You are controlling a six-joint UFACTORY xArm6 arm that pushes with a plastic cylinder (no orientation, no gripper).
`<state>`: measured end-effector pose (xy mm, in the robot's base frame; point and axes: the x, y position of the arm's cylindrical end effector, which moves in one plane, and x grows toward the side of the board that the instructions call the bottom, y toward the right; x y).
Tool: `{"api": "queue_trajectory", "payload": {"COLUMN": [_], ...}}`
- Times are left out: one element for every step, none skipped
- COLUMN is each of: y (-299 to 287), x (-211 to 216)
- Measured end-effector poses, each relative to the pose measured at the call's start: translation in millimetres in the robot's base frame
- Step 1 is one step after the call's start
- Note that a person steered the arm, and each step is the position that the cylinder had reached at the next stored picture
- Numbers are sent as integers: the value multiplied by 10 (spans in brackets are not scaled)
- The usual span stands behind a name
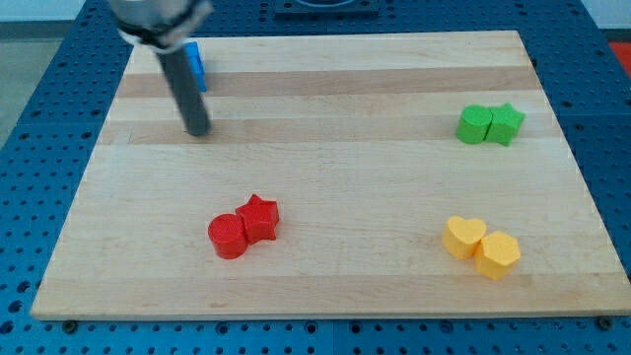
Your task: Move the red star closer to blue triangle
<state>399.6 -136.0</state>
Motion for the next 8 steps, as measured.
{"api": "queue_trajectory", "payload": {"y": [435,1042,1416,1304,1345,1119,941,870], "x": [159,623,1146,1274,1599,1754,1830,1495]}}
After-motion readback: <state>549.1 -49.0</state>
